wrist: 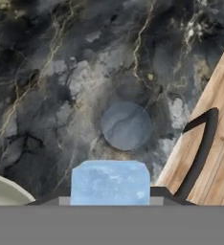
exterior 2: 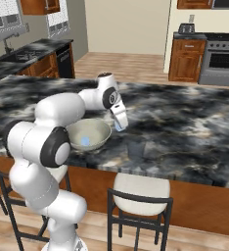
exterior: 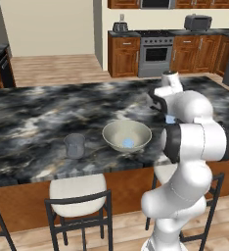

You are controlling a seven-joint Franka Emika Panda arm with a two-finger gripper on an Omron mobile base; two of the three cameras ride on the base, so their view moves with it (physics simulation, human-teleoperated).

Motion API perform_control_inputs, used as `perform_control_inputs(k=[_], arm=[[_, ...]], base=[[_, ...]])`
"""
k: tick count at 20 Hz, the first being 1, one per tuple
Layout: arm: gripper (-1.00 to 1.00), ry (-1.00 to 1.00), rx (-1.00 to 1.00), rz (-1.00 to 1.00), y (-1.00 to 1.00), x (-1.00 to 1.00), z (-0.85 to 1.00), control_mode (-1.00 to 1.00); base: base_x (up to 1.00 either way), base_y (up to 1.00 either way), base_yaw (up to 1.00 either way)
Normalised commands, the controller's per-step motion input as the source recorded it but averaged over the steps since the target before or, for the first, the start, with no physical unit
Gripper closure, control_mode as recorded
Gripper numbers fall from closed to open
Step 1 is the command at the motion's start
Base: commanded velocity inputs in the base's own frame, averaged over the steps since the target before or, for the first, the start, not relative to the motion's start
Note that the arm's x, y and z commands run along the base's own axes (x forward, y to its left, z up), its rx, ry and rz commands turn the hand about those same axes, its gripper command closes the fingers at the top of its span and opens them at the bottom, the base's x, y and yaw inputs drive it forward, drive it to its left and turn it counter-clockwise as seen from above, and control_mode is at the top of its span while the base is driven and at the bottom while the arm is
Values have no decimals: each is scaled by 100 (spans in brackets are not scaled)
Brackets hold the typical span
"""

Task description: There are four ice cubes in the ice bowl. Place two ice cubes in each glass of water.

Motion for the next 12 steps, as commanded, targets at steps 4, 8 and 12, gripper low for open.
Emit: perform_control_inputs(k=[4,8,12], arm=[[100,1,20,0,-88,-19,0,-100],[100,0,12,0,-55,-3,0,-100],[100,0,5,0,-33,0,-4,-100]], base=[[0,0,0],[0,0,0],[0,0,0]])
